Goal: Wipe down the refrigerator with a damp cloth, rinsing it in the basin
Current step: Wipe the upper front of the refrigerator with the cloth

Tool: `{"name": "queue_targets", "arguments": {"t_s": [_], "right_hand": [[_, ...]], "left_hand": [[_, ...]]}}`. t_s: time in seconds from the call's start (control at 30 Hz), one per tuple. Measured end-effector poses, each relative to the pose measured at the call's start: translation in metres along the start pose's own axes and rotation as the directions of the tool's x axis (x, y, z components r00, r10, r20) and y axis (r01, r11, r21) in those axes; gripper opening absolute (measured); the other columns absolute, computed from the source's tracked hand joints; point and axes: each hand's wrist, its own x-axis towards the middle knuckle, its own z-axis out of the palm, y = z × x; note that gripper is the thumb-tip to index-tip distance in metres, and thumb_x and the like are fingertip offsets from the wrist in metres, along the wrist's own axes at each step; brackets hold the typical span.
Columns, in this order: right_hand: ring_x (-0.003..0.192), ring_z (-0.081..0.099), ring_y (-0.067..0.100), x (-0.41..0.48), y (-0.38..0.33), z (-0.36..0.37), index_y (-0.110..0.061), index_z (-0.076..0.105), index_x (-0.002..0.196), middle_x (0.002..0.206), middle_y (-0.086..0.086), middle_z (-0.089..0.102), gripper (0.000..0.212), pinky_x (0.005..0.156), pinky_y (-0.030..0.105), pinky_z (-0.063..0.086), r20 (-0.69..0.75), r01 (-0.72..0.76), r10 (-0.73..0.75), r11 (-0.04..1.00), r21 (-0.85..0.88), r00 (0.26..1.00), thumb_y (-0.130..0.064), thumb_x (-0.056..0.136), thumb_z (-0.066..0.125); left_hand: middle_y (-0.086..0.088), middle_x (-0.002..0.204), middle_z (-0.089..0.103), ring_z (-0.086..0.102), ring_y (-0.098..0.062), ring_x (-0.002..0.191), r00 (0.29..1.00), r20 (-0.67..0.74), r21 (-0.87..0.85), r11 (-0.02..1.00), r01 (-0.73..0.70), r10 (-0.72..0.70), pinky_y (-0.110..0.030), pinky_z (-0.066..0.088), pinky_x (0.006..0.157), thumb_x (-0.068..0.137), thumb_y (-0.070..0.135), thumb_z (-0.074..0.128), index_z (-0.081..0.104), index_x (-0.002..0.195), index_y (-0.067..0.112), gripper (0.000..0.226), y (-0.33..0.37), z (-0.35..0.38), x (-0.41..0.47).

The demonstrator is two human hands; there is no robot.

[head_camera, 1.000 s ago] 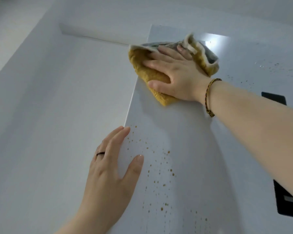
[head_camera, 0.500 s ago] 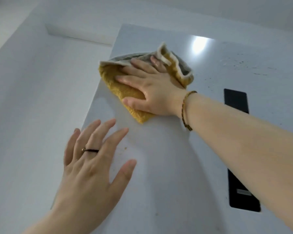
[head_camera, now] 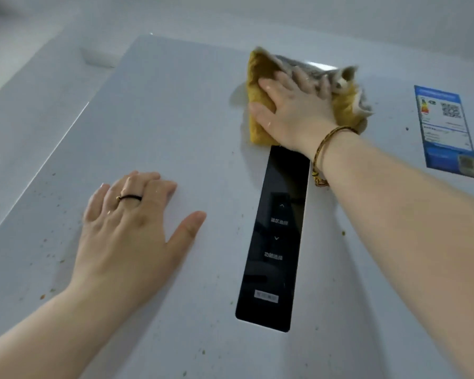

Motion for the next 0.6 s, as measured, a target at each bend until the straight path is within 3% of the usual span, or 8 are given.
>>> {"name": "queue_targets", "arguments": {"t_s": [0.07,0.13,0.2,0.27,0.33,0.43,0.53,0.6], "right_hand": [[0.143,-0.006,0.016,-0.008,-0.008,0.002,-0.032,0.017,0.145,0.156,-0.006,0.005,0.054,0.113,0.044,-0.012,0.04,0.244,-0.244,0.97,-0.004,0.969,-0.05,0.095,0.026],[0.143,-0.006,0.013,-0.009,0.002,-0.001,-0.033,0.018,0.145,0.156,-0.008,0.006,0.054,0.113,0.041,-0.013,0.056,0.319,-0.318,0.948,0.007,0.946,-0.05,0.095,0.029],[0.143,-0.005,0.013,-0.007,0.028,-0.006,-0.033,0.019,0.145,0.156,-0.008,0.006,0.054,0.114,0.04,-0.011,0.035,0.189,-0.189,0.982,0.007,0.981,-0.05,0.095,0.028],[0.143,-0.003,0.014,-0.008,0.061,-0.011,-0.031,0.02,0.145,0.156,-0.008,0.007,0.054,0.114,0.041,-0.008,0.013,-0.037,0.037,0.999,-0.012,0.999,-0.05,0.095,0.026],[0.143,-0.001,0.018,-0.012,0.083,-0.014,-0.029,0.019,0.145,0.156,-0.005,0.007,0.054,0.114,0.045,-0.006,0.01,-0.248,0.248,0.969,-0.001,0.969,-0.05,0.095,0.025],[0.143,-0.001,0.026,-0.004,0.074,-0.011,-0.023,0.02,0.145,0.156,0.001,0.009,0.054,0.112,0.054,-0.006,-0.028,-0.445,0.446,0.894,0.052,0.894,-0.045,0.096,0.021],[0.143,-0.002,0.03,0.007,0.028,-0.004,-0.021,0.019,0.145,0.156,0.003,0.009,0.054,0.109,0.057,-0.008,-0.033,-0.417,0.42,0.907,0.061,0.907,-0.044,0.096,0.019],[0.143,-0.005,0.026,0.007,-0.008,0.002,-0.024,0.018,0.146,0.156,0.0,0.007,0.054,0.11,0.054,-0.01,-0.024,-0.166,0.168,0.985,0.049,0.986,-0.046,0.096,0.02]], "left_hand": [[-0.013,0.111,0.06,0.053,-0.036,0.109,1.0,0.008,0.073,0.997,0.018,-0.018,-0.032,0.014,0.095,0.076,0.061,0.032,0.059,0.104,0.01,0.065,0.005,-0.001,0.003],[-0.013,0.108,0.061,0.056,-0.038,0.105,1.0,0.012,0.141,0.99,0.016,-0.018,-0.034,0.017,0.092,0.075,0.063,0.033,0.059,0.101,0.009,0.065,0.008,0.0,0.003],[-0.012,0.113,0.058,0.053,-0.037,0.109,0.999,0.029,0.144,0.989,0.031,-0.035,-0.037,0.021,0.095,0.072,0.066,0.031,0.058,0.105,0.011,0.07,0.009,0.0,0.002],[-0.011,0.118,0.057,0.049,-0.036,0.115,0.997,0.053,0.146,0.988,0.04,-0.048,-0.04,0.024,0.098,0.07,0.068,0.029,0.057,0.109,0.012,0.074,0.008,-0.001,0.001],[-0.012,0.115,0.059,0.053,-0.037,0.111,0.998,0.061,0.159,0.987,0.015,-0.025,-0.037,0.024,0.096,0.072,0.066,0.032,0.058,0.107,0.01,0.071,0.006,0.0,0.0],[-0.015,0.104,0.063,0.059,-0.039,0.1,1.0,0.009,0.206,0.978,-0.029,0.027,-0.035,0.023,0.089,0.076,0.061,0.037,0.058,0.1,0.008,0.062,0.004,0.0,0.002],[-0.016,0.102,0.064,0.06,-0.037,0.098,0.998,0.034,0.238,0.969,-0.064,0.058,-0.035,0.023,0.09,0.077,0.059,0.036,0.059,0.1,0.007,0.061,0.002,-0.003,0.002],[-0.014,0.113,0.061,0.054,-0.036,0.109,0.996,0.077,0.198,0.979,-0.05,0.035,-0.033,0.026,0.096,0.076,0.063,0.031,0.059,0.107,0.008,0.068,0.002,-0.005,0.002]]}}
